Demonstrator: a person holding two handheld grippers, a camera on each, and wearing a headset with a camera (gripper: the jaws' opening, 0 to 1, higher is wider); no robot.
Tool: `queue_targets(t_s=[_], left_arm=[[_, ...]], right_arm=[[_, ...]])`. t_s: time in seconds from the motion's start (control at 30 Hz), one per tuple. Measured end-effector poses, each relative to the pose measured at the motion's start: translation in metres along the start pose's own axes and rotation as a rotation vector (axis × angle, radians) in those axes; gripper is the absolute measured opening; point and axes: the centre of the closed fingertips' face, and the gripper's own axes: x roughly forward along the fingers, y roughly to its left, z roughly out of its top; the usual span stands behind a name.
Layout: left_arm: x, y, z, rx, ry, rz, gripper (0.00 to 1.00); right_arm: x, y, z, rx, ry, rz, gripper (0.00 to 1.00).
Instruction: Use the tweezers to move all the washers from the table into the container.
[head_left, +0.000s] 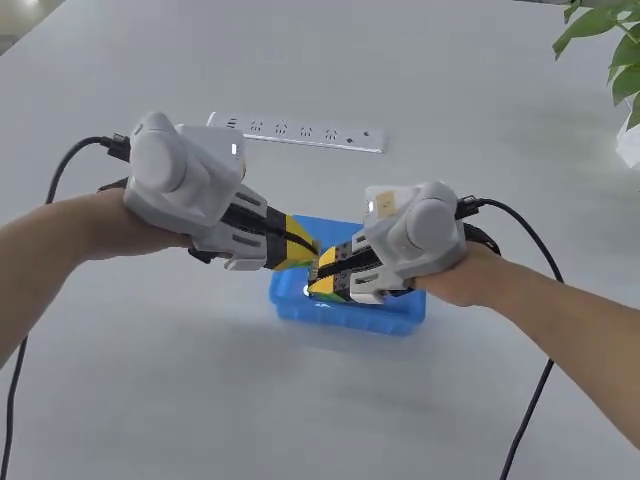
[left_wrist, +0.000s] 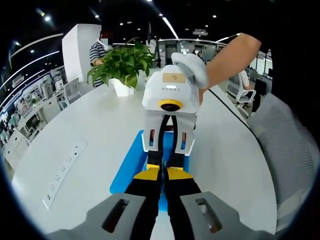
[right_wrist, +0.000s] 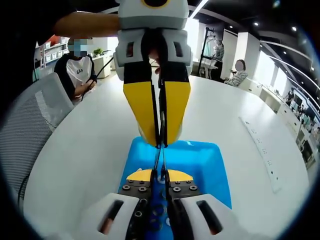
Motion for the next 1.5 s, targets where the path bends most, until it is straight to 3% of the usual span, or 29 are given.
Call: queue_targets(t_s=[0.87, 1.17, 1.5], left_arm=[[0.000, 0.001, 0.005, -0.001, 0.002, -0.003, 0.06], [-0.007, 0.002, 0.019, 0.006, -0.018, 0.011, 0.05], [-0.019, -0.008, 0.039, 0.015, -0.035, 0.005, 0.05]], right_arm=[[-0.005, 0.003, -0.004, -0.001, 0.023, 0.004, 0.13], [-0.017, -0.001, 0.005, 0.004, 0.011, -0.028, 0.18], [-0.040, 0.004, 0.014, 0.022, -0.008, -0.070, 0.24]])
